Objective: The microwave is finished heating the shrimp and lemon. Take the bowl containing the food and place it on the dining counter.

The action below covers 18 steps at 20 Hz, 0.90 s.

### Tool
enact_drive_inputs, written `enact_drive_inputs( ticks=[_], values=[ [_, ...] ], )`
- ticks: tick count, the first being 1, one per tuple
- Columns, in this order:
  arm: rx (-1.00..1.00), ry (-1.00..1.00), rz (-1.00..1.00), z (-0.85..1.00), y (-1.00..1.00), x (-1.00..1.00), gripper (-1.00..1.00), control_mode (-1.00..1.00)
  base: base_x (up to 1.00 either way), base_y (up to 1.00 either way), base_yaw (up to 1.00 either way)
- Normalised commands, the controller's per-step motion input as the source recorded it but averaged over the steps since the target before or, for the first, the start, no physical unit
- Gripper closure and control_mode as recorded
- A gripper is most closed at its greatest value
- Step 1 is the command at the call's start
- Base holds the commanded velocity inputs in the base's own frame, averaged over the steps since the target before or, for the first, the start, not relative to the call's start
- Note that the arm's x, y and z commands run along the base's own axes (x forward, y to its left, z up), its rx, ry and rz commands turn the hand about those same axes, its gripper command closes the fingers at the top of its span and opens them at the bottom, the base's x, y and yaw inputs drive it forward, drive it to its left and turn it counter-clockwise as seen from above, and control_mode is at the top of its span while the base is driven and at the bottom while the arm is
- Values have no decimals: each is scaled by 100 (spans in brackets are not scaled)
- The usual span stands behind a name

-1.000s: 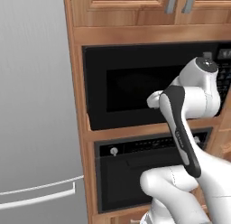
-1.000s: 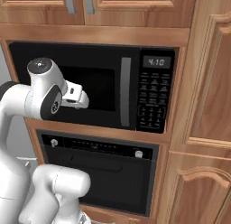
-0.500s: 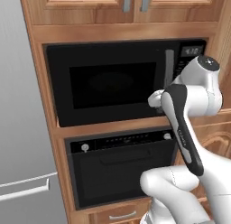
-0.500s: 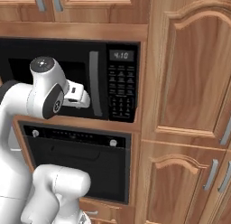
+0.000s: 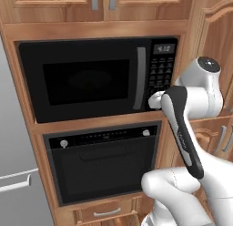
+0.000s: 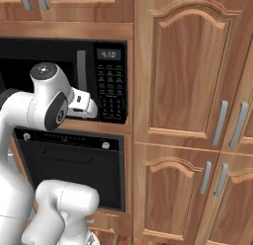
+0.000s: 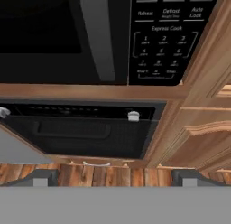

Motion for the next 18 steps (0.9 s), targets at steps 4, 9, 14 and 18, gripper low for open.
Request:
enact_drive_inputs(
  ticks=[4,9,14,18],
  values=[
    [0,0,0,0,0,0,-100,100,-6,-43,0],
    [0,0,0,0,0,0,-100,-100,0,0,0],
    [0,0,0,0,0,9,-100,-100,0,0,0],
    [0,-6,-4,8,0,41,-100,-100,0,0,0]
  ],
)
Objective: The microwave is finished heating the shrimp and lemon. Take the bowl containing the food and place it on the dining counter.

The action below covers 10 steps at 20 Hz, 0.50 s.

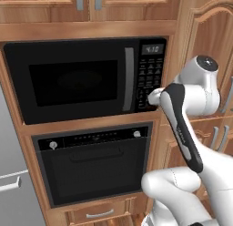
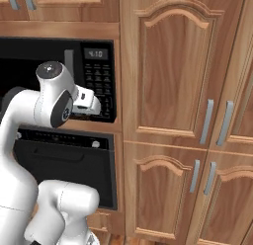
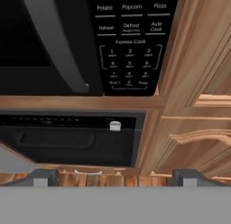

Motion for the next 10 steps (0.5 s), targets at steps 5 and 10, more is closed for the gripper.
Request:
enact_drive_inputs(
  ticks=[5,10],
  values=[
    [-5,-18,0,14,44,42,-100,-100,0,0,0],
    [-6,-14,-2,8,49,41,-100,-100,0,0,0]
  ],
)
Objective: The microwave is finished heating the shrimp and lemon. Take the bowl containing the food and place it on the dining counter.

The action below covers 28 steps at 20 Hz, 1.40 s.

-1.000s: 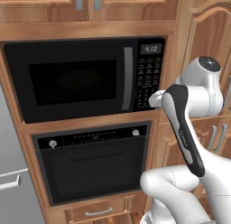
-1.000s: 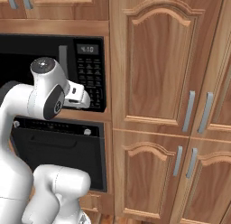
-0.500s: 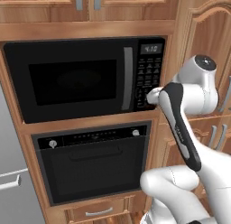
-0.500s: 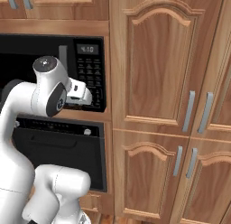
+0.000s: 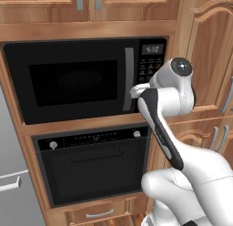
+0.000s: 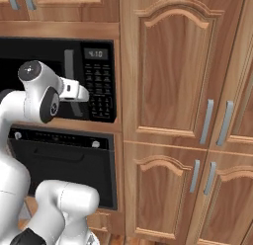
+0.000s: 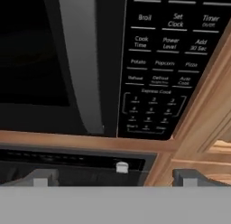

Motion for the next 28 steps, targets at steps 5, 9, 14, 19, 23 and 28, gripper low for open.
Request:
enact_drive_inputs(
  ticks=[5,9,14,19,23,28],
  values=[
    [1,-6,-7,-1,14,64,-100,-100,0,0,0],
    [3,-7,-1,0,39,45,-100,-100,0,0,0],
    [8,-2,0,0,28,47,-100,-100,0,0,0],
    [0,0,0,-9,0,69,-100,-100,0,0,0],
    [0,0,0,-10,0,62,-100,-100,0,0,0],
    [0,-1,1,-34,0,46,-100,-100,0,0,0]
  ],
)
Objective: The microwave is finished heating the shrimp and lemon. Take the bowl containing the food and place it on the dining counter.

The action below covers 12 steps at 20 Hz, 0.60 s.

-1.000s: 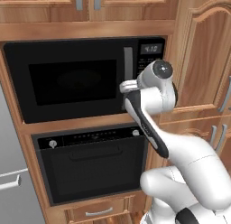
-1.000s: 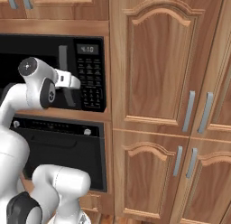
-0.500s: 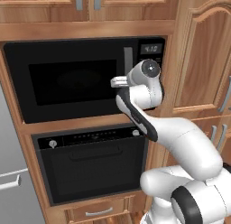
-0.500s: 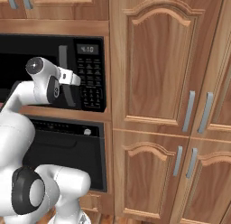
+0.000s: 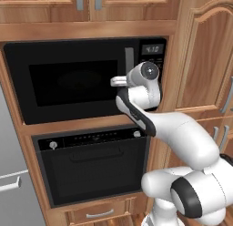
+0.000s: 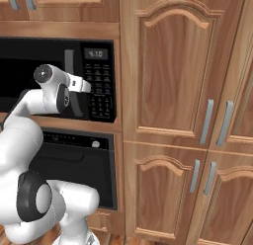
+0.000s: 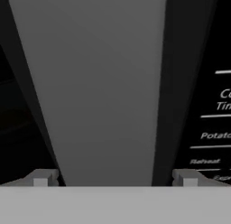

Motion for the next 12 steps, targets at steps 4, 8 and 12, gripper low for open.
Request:
enact_drive_inputs(
  ticks=[4,8,12],
  values=[
    [0,-5,0,-28,0,38,-100,-100,0,0,0],
    [0,-5,1,-29,0,35,-100,-100,0,0,0],
    [0,-3,2,-24,0,31,-100,-100,0,0,0]
  ],
)
